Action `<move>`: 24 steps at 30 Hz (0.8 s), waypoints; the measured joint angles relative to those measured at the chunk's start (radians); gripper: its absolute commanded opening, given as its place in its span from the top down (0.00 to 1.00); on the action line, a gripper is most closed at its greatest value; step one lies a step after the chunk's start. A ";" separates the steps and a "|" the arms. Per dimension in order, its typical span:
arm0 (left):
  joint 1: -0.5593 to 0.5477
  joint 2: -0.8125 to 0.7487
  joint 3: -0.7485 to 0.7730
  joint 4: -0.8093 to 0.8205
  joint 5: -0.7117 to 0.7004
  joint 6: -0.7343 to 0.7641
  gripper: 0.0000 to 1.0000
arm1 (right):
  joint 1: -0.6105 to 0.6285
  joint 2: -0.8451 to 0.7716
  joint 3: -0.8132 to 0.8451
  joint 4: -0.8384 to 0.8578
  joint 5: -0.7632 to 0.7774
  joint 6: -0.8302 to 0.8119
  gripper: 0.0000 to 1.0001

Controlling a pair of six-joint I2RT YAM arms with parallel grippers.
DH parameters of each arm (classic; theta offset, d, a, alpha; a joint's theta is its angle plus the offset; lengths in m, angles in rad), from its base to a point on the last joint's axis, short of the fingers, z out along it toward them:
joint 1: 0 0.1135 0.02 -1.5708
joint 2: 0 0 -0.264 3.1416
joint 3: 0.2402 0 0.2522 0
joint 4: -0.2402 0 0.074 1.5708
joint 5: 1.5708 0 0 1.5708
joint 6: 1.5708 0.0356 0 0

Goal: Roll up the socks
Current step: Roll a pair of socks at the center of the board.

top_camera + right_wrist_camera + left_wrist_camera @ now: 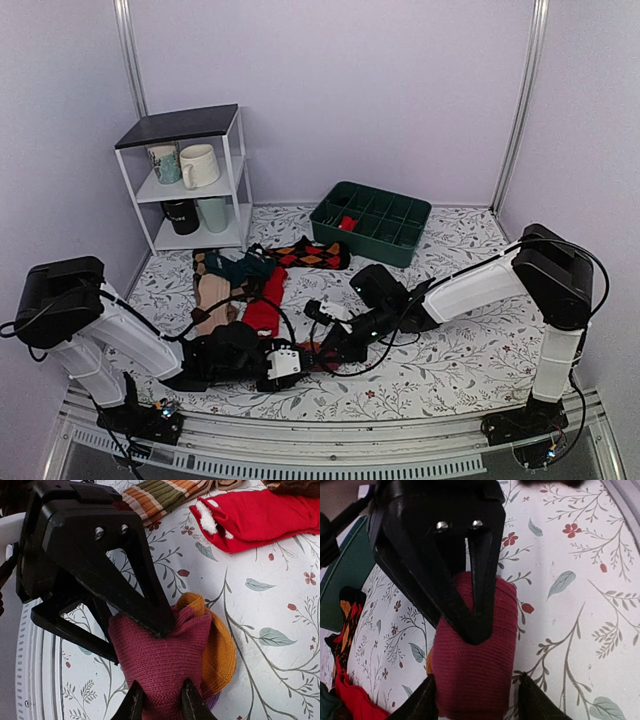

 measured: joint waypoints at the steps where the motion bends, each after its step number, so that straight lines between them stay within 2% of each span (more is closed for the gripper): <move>1: 0.000 0.005 0.001 0.005 -0.003 0.003 0.50 | 0.000 0.000 0.011 -0.024 0.001 0.003 0.79; 2: 0.000 0.010 0.003 0.006 -0.006 0.005 0.54 | 0.000 0.000 0.019 -0.043 0.002 0.006 0.79; 5: 0.000 0.034 0.019 0.013 -0.019 0.006 0.78 | -0.001 -0.001 0.033 -0.084 -0.001 0.019 0.79; 10: -0.006 0.068 0.049 0.022 -0.021 0.011 0.99 | -0.011 -0.017 0.036 -0.148 -0.006 0.051 0.79; 14: -0.007 0.078 0.063 0.019 -0.010 0.002 1.00 | -0.018 -0.018 0.052 -0.200 -0.030 0.074 0.78; 18: -0.006 0.089 0.083 0.008 0.016 -0.015 1.00 | -0.022 -0.033 0.044 -0.228 -0.038 0.116 0.73; 22: -0.005 0.109 0.120 -0.019 0.060 -0.045 1.00 | -0.023 -0.060 0.034 -0.267 -0.029 0.154 0.51; 24: -0.004 0.120 0.153 -0.050 0.082 -0.067 1.00 | -0.025 -0.073 0.034 -0.297 -0.013 0.162 0.44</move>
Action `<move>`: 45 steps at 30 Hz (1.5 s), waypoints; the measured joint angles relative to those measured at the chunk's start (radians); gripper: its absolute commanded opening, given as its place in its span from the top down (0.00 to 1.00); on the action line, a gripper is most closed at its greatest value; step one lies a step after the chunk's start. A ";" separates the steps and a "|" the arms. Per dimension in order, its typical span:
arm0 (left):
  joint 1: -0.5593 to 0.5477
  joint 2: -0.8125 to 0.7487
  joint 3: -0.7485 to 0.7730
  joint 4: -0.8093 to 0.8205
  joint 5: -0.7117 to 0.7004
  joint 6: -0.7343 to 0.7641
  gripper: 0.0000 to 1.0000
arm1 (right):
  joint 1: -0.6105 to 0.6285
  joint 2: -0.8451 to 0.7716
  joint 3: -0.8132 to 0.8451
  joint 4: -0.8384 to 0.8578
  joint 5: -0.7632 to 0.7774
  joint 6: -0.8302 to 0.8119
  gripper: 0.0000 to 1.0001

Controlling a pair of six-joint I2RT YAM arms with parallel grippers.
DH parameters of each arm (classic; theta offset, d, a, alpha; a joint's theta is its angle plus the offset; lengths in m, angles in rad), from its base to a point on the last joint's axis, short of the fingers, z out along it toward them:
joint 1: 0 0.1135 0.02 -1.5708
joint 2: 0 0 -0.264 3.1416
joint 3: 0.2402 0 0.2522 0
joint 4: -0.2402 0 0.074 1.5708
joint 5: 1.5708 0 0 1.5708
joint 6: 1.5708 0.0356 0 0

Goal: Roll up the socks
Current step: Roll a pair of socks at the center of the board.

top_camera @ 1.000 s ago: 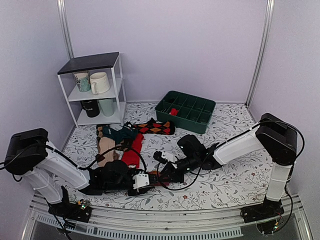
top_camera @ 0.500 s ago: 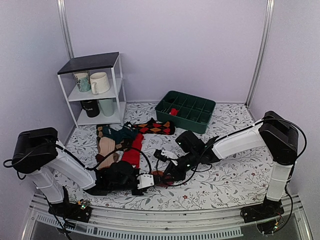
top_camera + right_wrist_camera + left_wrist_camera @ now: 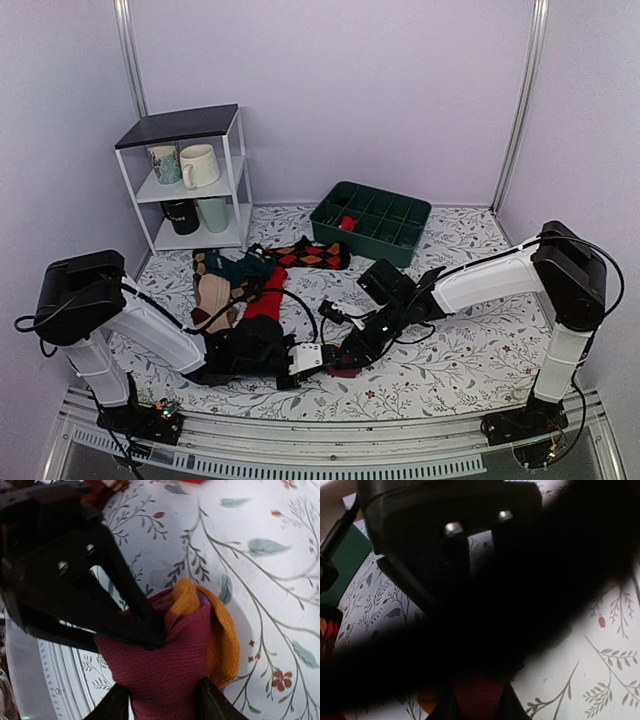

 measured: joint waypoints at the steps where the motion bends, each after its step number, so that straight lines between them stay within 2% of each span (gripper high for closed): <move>1: 0.002 0.005 0.015 -0.015 0.010 -0.012 1.00 | -0.001 -0.005 0.000 -0.013 0.012 0.001 0.41; 7: 0.018 0.010 0.034 -0.043 0.057 -0.080 1.00 | -0.002 -0.042 -0.003 -0.034 0.092 -0.018 0.28; 13: 0.026 0.029 0.057 -0.054 0.093 -0.132 1.00 | -0.015 -0.177 -0.095 0.089 0.154 -0.043 0.12; 17: 0.029 0.040 0.068 -0.055 0.108 -0.156 1.00 | -0.027 -0.249 -0.164 0.186 0.120 -0.045 0.10; 24: 0.037 0.056 0.085 -0.064 0.130 -0.171 1.00 | -0.028 -0.246 -0.203 0.233 0.022 -0.043 0.09; 45: 0.039 0.056 0.085 -0.064 0.132 -0.179 1.00 | -0.054 -0.079 -0.209 0.259 0.010 -0.037 0.10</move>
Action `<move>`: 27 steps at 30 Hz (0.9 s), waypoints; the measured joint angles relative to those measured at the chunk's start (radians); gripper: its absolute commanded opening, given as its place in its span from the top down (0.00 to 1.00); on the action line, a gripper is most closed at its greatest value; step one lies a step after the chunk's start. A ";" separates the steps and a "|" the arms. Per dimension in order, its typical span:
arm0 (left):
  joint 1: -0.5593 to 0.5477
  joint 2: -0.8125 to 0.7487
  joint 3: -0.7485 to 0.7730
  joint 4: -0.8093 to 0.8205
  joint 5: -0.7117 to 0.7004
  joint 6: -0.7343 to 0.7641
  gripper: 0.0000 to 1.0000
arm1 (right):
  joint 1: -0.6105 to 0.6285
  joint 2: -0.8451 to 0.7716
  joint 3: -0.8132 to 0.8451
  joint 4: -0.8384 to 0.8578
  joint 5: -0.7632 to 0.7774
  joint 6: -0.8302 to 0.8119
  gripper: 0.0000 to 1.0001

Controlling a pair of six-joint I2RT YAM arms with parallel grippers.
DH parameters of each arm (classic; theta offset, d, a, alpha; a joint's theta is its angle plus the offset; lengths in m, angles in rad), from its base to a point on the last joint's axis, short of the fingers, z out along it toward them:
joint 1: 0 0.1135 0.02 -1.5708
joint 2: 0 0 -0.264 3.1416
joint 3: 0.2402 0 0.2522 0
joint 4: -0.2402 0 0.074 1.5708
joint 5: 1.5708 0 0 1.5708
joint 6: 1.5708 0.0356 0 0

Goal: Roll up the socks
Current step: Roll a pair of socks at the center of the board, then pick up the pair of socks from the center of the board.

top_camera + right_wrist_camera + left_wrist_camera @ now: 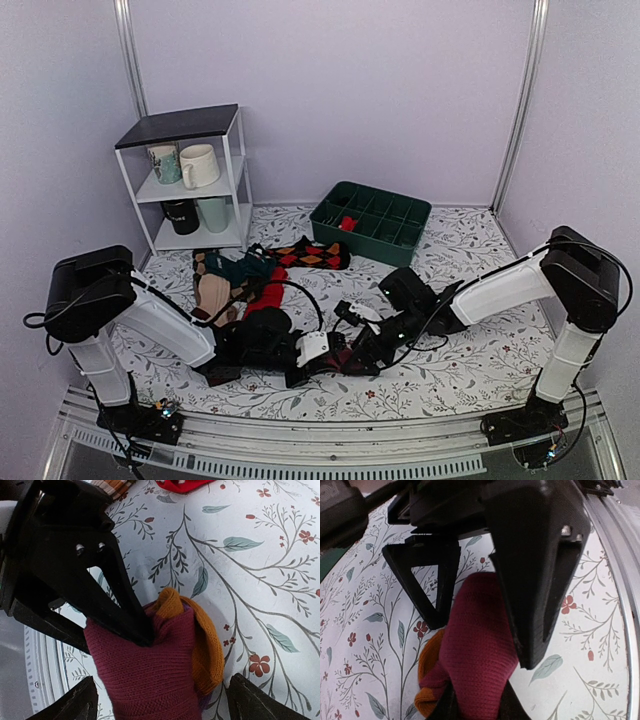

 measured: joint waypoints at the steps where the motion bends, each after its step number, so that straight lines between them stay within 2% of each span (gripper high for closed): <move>1: 0.000 0.000 0.000 0.000 0.000 0.000 1.00 | 0.000 0.003 -0.001 0.007 0.000 0.000 0.10; 4: 0.001 0.000 0.000 0.000 0.001 0.000 1.00 | 0.000 0.011 -0.003 0.030 -0.005 0.006 0.18; 13: 0.002 0.000 0.000 -0.001 0.002 0.000 1.00 | -0.002 0.039 -0.013 0.058 -0.070 0.032 0.56; 17: 0.003 0.001 0.000 -0.001 -0.001 0.000 1.00 | -0.008 0.054 -0.013 0.069 -0.105 0.044 0.82; 19: 0.003 0.001 0.000 -0.001 -0.003 0.000 0.99 | -0.012 0.060 -0.010 0.072 -0.109 0.050 0.90; 20: 0.003 0.001 0.000 0.000 -0.004 0.000 0.91 | -0.014 0.064 -0.008 0.072 -0.112 0.051 0.92; 22: 0.003 -0.003 -0.003 0.002 -0.015 0.000 0.86 | -0.016 0.071 -0.002 0.072 -0.119 0.056 0.99; 27: 0.002 -0.054 -0.038 -0.003 -0.076 0.011 0.67 | -0.012 0.087 0.016 0.089 -0.121 0.079 1.00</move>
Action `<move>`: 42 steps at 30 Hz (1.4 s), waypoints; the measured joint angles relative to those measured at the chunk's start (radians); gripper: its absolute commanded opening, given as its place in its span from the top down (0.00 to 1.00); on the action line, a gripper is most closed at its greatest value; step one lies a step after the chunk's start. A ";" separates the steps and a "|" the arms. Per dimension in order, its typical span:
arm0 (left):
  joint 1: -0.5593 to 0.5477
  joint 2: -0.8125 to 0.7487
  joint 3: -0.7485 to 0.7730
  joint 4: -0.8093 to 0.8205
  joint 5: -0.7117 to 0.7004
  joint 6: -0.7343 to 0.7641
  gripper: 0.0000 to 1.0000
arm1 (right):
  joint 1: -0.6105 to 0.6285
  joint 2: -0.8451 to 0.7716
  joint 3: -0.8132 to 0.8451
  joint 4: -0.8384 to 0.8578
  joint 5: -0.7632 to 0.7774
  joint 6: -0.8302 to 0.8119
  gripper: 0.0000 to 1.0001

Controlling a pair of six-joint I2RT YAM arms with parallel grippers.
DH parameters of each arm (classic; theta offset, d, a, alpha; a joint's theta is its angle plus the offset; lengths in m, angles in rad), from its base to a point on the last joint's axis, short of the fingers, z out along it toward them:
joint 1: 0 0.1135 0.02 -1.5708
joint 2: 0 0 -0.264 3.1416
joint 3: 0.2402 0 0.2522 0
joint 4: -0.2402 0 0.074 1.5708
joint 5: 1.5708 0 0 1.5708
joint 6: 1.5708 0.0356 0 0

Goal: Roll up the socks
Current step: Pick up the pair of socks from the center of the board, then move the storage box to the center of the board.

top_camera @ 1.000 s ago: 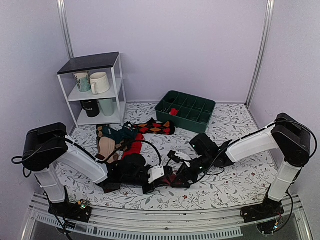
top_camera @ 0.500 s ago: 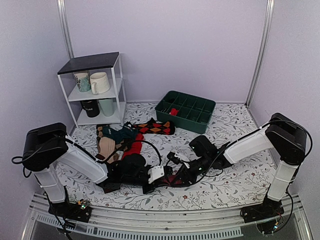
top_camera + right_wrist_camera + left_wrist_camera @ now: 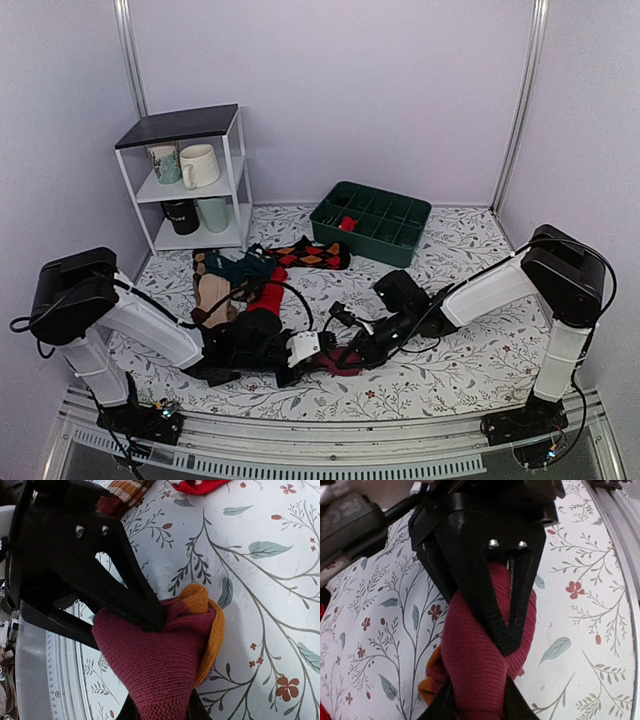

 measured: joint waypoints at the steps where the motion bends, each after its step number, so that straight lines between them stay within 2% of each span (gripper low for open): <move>1: -0.002 -0.025 -0.016 -0.006 -0.018 0.005 0.58 | 0.003 0.001 0.002 0.006 0.006 0.005 1.00; 2: -0.003 -0.053 -0.034 -0.013 -0.035 0.011 0.53 | 0.006 0.001 0.003 0.010 0.013 0.008 1.00; 8: 0.000 -0.286 -0.164 -0.026 -0.172 0.043 0.39 | -0.022 -0.003 0.002 0.005 0.017 0.031 1.00; 13: 0.000 -0.364 -0.209 -0.001 -0.253 0.050 0.20 | -0.065 -0.053 0.003 -0.035 0.060 0.057 1.00; 16: 0.001 -0.406 -0.260 0.034 -0.299 0.048 0.13 | -0.104 -0.118 0.011 -0.080 0.109 0.071 1.00; 21: 0.020 -0.458 -0.299 0.069 -0.332 0.054 0.13 | -0.204 -0.236 0.095 -0.165 0.161 0.076 1.00; 25: 0.054 -0.460 -0.299 0.113 -0.357 0.060 0.15 | -0.285 -0.258 0.210 -0.224 0.213 0.069 1.00; 27: 0.073 -0.455 -0.296 0.132 -0.378 0.061 0.09 | -0.322 -0.258 0.274 -0.267 0.247 0.063 1.00; 28: 0.083 -0.451 -0.293 0.137 -0.381 0.061 0.02 | -0.342 -0.258 0.308 -0.292 0.268 0.058 1.00; 30: 0.099 -0.444 -0.281 0.138 -0.379 0.064 0.00 | -0.378 -0.257 0.373 -0.330 0.320 0.053 1.00; 36: 0.149 -0.425 -0.222 0.144 -0.339 0.059 0.01 | -0.427 -0.206 0.546 -0.370 0.524 0.090 1.00; 42: 0.166 -0.385 -0.187 0.143 -0.280 0.068 0.01 | -0.425 -0.074 0.595 -0.368 0.624 0.223 1.00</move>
